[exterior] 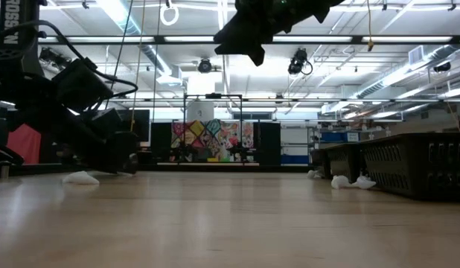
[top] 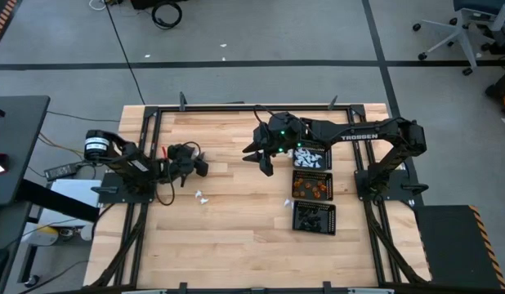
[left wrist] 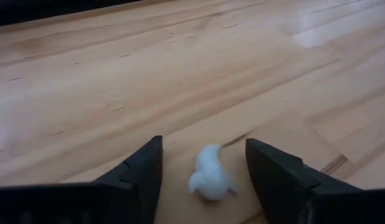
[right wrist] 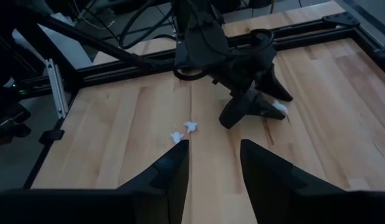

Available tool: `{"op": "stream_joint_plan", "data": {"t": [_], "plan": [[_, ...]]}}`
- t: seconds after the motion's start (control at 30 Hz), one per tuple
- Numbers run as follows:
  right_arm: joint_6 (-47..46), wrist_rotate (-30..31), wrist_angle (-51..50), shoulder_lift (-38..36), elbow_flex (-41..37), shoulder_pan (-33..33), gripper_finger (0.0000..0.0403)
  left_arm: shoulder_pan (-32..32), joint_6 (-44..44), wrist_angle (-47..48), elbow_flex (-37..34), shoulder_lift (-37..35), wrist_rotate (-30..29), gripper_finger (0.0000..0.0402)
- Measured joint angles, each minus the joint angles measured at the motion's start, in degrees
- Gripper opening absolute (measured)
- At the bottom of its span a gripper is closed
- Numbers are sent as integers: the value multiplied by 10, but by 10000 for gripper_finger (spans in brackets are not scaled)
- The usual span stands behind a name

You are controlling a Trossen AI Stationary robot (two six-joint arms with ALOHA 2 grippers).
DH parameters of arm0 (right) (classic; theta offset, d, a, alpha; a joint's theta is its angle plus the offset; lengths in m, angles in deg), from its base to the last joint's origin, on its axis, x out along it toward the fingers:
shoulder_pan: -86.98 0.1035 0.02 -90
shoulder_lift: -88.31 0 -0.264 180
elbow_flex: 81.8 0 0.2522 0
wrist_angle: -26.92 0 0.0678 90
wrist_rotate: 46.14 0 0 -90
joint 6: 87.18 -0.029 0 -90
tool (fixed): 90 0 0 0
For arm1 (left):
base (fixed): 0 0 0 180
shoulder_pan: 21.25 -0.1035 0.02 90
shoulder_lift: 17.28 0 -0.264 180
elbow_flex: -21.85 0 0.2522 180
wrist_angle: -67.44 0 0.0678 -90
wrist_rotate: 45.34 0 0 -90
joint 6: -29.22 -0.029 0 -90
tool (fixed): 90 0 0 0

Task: Sort Halloween decoration
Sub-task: Put the white ghost toy into the top black bin

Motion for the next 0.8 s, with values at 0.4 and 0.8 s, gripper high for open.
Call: {"op": "stream_joint_plan", "data": {"t": [0.4, 0.8], "plan": [[2, 0, 1, 0, 0, 0, 148, 0, 7, 3, 0, 1, -6, 84], [10, 0, 1, 0, 0, 0, 148, 1, 12, -15, -1, 2, 12, 34]]}}
